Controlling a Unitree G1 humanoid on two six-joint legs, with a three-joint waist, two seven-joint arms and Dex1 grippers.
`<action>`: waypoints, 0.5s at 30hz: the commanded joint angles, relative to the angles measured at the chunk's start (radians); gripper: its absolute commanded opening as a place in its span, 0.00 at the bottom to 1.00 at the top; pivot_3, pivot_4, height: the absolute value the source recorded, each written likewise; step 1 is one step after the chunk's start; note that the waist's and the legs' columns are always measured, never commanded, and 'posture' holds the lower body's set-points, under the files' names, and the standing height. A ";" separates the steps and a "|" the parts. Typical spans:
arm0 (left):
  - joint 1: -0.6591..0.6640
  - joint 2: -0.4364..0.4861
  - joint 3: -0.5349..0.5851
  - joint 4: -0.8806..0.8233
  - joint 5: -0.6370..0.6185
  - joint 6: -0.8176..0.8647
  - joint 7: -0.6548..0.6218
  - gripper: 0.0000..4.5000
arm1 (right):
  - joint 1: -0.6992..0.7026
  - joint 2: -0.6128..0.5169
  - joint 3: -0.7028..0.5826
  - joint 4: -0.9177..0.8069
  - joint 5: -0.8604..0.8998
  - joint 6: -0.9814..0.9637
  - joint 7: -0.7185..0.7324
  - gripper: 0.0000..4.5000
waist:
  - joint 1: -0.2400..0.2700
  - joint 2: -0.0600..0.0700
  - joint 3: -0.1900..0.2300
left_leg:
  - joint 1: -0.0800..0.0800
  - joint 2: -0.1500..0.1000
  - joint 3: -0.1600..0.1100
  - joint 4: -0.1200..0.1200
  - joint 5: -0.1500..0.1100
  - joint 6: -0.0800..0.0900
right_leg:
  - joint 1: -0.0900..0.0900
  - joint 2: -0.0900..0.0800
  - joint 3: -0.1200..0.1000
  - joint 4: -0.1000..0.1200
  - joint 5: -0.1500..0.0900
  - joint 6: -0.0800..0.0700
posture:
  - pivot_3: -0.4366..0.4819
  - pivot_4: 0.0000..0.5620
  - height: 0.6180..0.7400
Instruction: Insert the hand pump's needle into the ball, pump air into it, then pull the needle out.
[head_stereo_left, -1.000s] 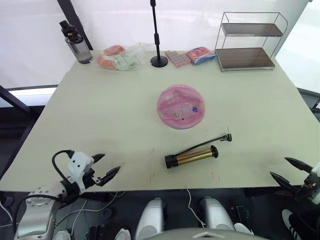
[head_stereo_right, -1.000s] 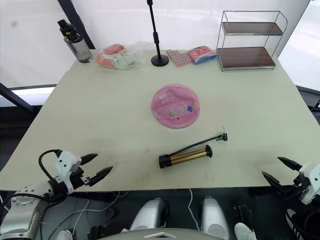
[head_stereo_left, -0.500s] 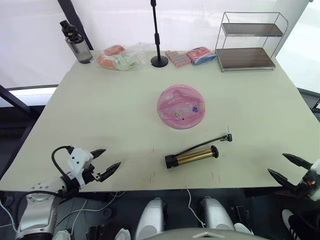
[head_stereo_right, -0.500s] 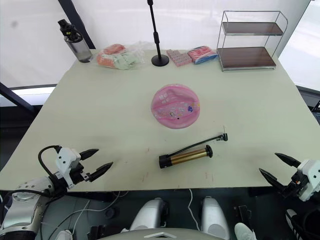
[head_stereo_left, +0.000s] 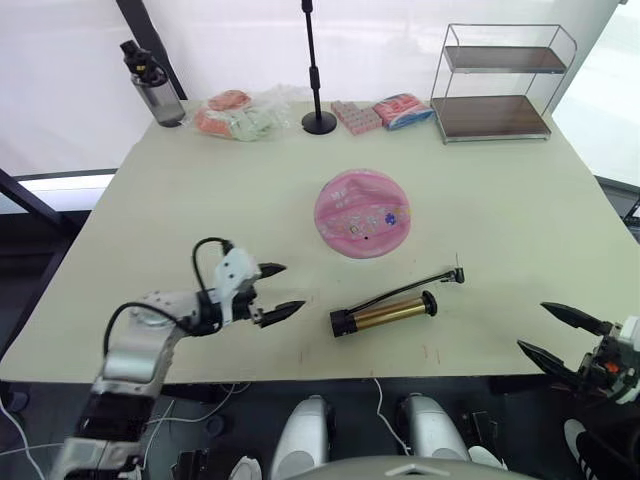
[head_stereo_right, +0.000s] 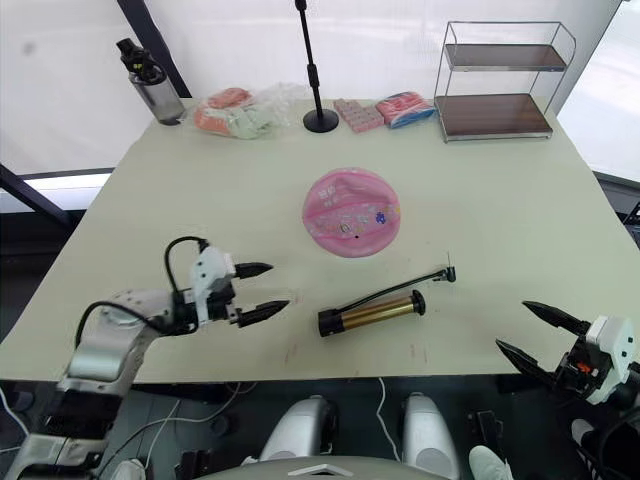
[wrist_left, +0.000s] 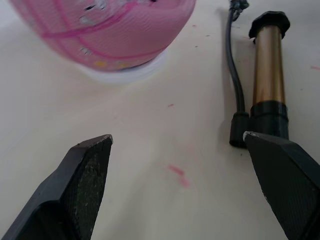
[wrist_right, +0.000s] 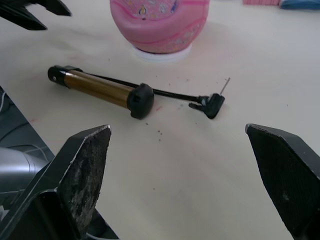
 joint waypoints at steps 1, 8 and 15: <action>-0.081 -0.029 -0.075 -0.018 0.027 0.040 -0.008 0.99 | 0.021 0.005 -0.022 -0.078 0.036 0.016 -0.006 1.00 | 0.003 0.000 0.000 | 0.000 0.000 0.000 0.000 0.000 0.000 | 0.000 0.000 0.000 0.000 0.000 0.000 | 0.48 0.27 1.00; -0.221 -0.140 -0.222 0.042 0.091 0.085 0.004 0.99 | 0.049 0.013 -0.034 -0.158 0.058 0.033 -0.018 1.00 | 0.005 0.000 0.000 | -0.001 -0.001 -0.001 0.000 0.000 0.000 | 0.000 0.000 0.000 0.000 0.000 0.000 | 0.48 0.27 1.00; -0.318 -0.272 -0.325 0.111 0.176 0.167 0.079 0.99 | 0.062 0.018 -0.036 -0.227 0.080 0.049 -0.030 1.00 | 0.002 0.000 0.000 | -0.001 -0.001 -0.002 0.001 0.000 0.000 | 0.000 0.000 0.000 0.000 0.000 0.000 | 0.48 0.27 1.00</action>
